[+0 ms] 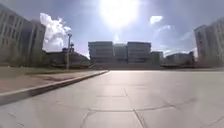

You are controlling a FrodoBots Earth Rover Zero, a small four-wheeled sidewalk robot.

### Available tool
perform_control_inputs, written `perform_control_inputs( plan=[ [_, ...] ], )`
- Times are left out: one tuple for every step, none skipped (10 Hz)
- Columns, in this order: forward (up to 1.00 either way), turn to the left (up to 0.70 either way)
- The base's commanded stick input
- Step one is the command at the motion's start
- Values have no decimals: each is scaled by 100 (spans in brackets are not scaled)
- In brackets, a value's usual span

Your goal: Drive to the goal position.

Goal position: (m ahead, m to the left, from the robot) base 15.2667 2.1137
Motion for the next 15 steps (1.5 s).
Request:
perform_control_inputs(
  plan=[
    [100, 1],
    [100, 1],
    [100, 1],
    [100, 1],
    [100, 1],
    [100, 1],
    [100, 1],
    [100, 1],
    [100, 1],
    [100, 1],
    [100, 1],
    [100, 1],
    [100, 1],
    [100, 1],
    [100, 1]
  ],
)
